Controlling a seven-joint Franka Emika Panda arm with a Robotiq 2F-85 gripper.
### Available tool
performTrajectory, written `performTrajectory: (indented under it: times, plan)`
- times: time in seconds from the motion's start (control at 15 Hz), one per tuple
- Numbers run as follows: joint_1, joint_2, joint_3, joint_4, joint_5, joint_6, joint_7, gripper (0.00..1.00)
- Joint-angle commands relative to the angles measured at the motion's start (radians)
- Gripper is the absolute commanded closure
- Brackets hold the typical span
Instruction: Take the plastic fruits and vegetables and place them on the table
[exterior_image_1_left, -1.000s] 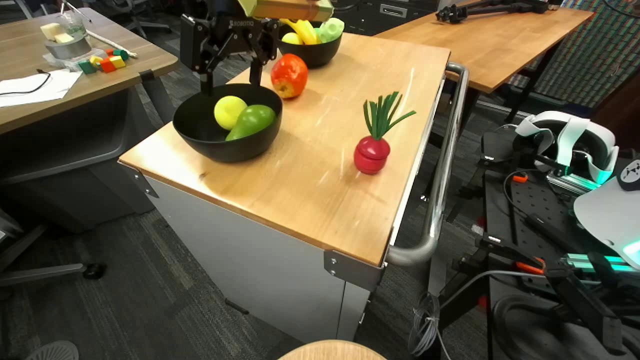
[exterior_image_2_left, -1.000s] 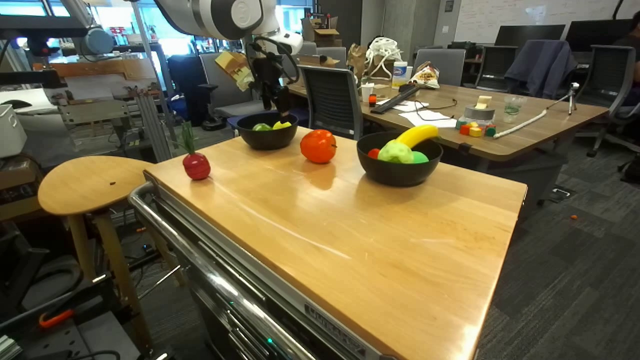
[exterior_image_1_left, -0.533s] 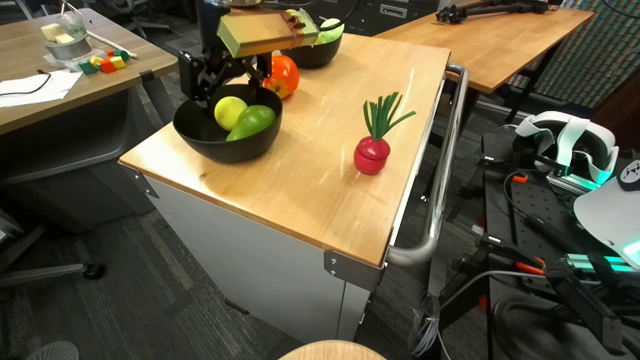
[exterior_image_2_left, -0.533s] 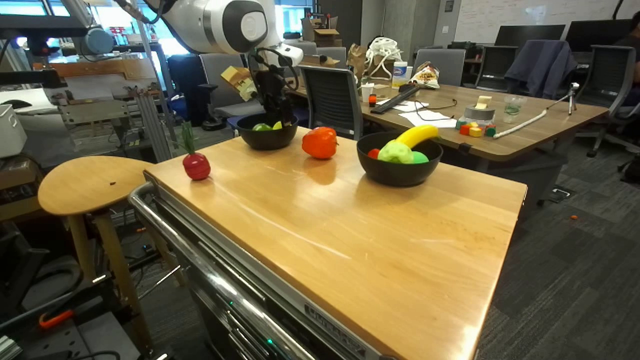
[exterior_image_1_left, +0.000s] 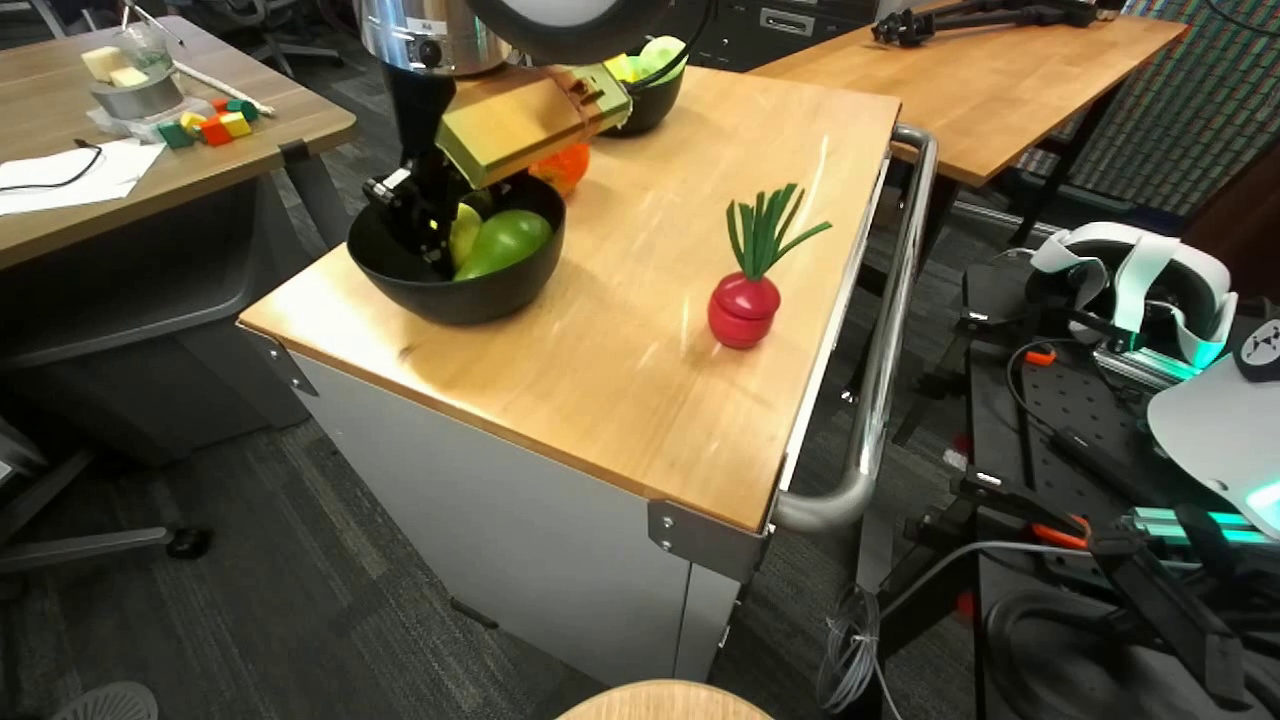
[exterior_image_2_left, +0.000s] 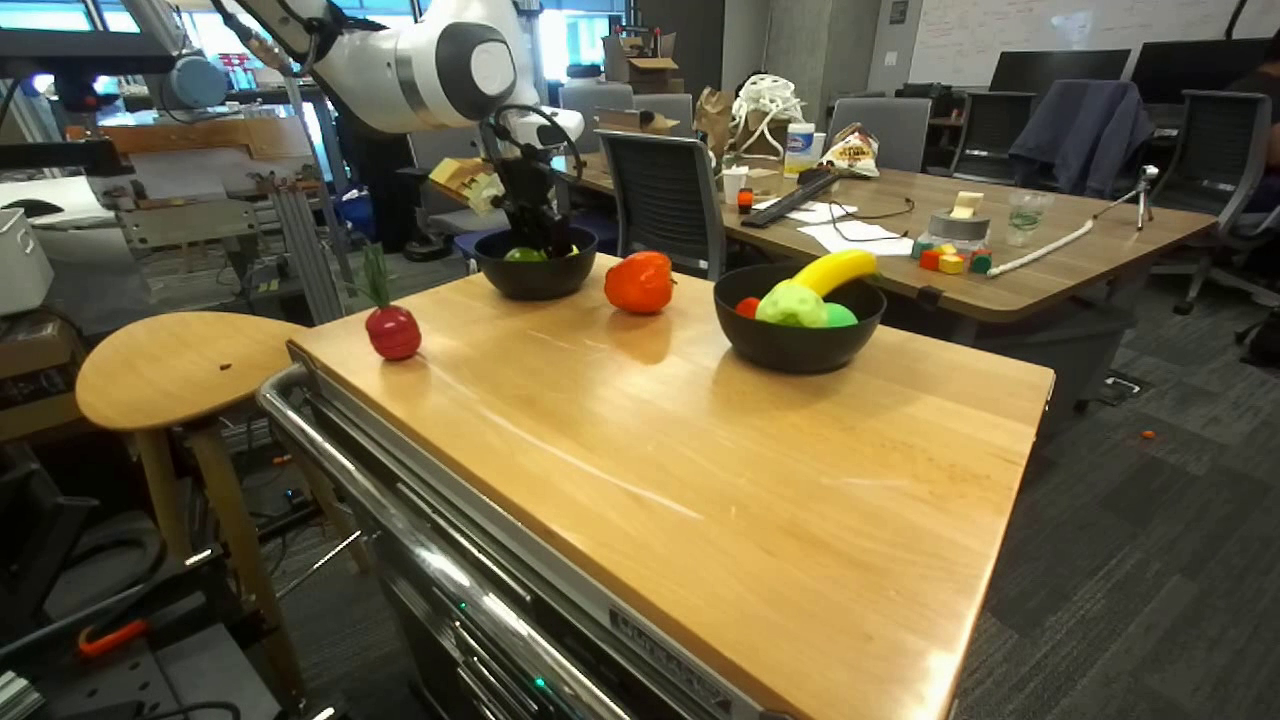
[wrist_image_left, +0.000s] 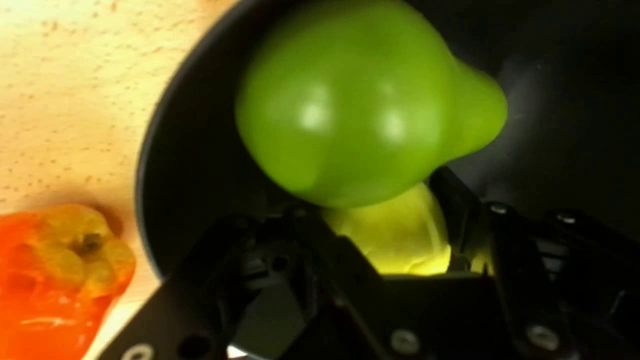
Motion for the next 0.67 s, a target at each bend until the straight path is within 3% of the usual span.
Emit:
performTrajectory:
  times: [0.0, 0.4, 0.6]
  plan:
    - [0.030, -0.061, -0.009, -0.034, -0.040, -0.004, 0.011, 0.71]
    - [0.044, -0.316, 0.003, -0.240, -0.145, 0.005, 0.002, 0.77]
    - [-0.002, -0.463, 0.022, -0.352, -0.184, -0.028, -0.005, 0.77]
